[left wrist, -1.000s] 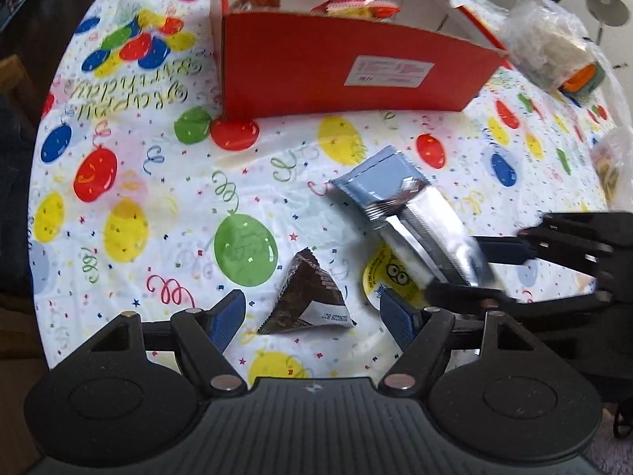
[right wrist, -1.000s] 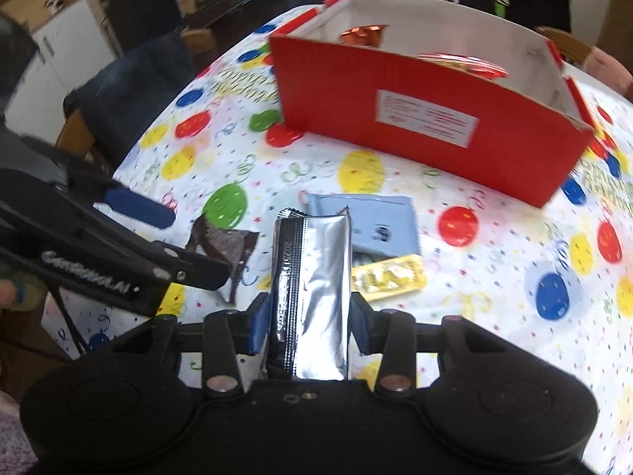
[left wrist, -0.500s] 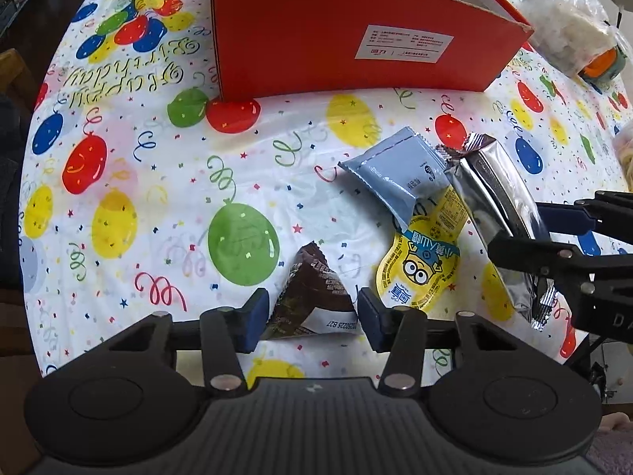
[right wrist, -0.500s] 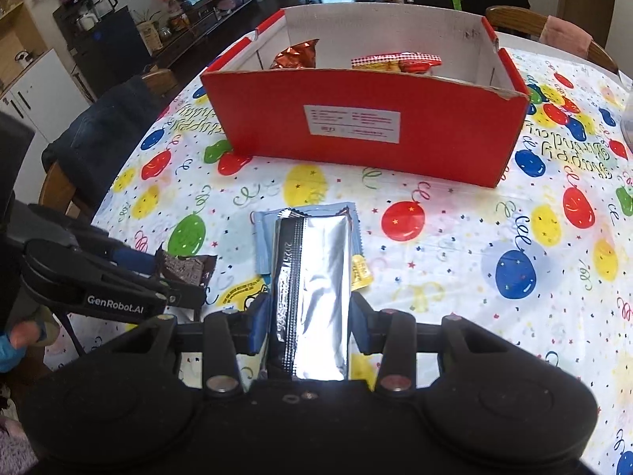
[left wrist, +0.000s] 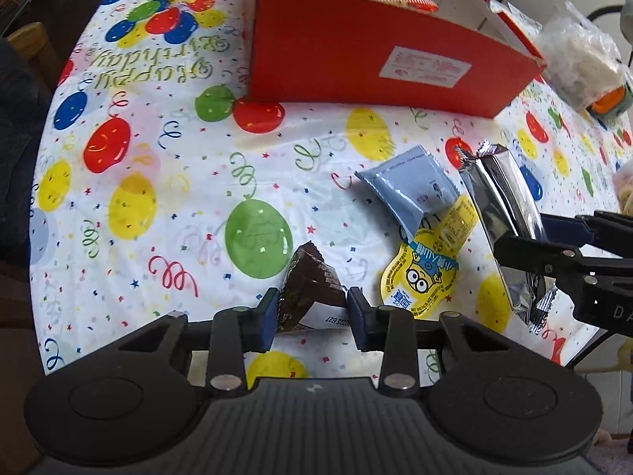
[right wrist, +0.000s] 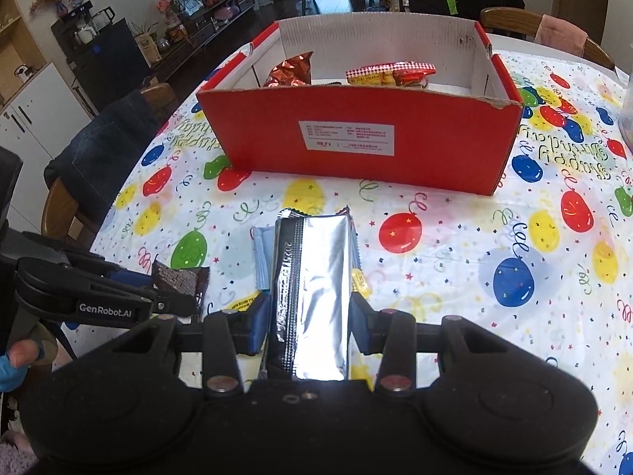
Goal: Organize snacks
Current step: 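Lift both snacks and carry them over the red box with both tools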
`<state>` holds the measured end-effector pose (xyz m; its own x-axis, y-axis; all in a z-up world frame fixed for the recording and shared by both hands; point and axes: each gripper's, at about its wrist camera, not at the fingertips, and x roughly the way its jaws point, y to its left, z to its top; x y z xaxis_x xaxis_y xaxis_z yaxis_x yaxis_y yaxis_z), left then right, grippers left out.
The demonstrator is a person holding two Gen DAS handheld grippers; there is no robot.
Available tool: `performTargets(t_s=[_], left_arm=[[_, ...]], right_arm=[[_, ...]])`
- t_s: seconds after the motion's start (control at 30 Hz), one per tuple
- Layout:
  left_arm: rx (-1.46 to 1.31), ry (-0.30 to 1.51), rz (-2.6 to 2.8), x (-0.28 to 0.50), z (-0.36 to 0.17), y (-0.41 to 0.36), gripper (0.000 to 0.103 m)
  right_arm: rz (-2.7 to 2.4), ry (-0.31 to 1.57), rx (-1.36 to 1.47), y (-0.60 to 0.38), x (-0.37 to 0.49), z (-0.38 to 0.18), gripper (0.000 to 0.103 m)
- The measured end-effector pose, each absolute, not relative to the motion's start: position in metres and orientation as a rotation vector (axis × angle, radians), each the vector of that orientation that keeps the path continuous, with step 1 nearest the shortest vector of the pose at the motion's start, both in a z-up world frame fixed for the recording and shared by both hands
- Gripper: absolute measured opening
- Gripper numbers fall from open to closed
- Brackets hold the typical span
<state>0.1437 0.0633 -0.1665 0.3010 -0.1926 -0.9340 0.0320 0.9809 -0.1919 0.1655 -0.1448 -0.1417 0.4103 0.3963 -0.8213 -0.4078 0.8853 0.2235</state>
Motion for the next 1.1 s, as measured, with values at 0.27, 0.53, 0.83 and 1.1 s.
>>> performTargets(t_s=[0.27, 0.53, 0.83, 1.1], left_arm=[[-0.180, 1.200, -0.131, 0.139, -0.140, 0.070, 0.035], [-0.152, 1.128, -0.132, 0.139, -0.108, 0.064, 0.035], [-0.130, 1.047, -0.133, 0.155, -0.072, 0.058, 0.035], [-0.100, 0.991, -0.146, 0.183, -0.048, 0.046, 0.035]], right_arm=[[0.499, 0.993, 0.019, -0.151, 0.167, -0.126, 0.040], [0.497, 0.930, 0.044, -0.157, 0.173, -0.104, 0.040], [0.504, 0.857, 0.061, -0.161, 0.190, -0.077, 0.040], [0.491, 0.813, 0.074, -0.169, 0.219, -0.060, 0.040]])
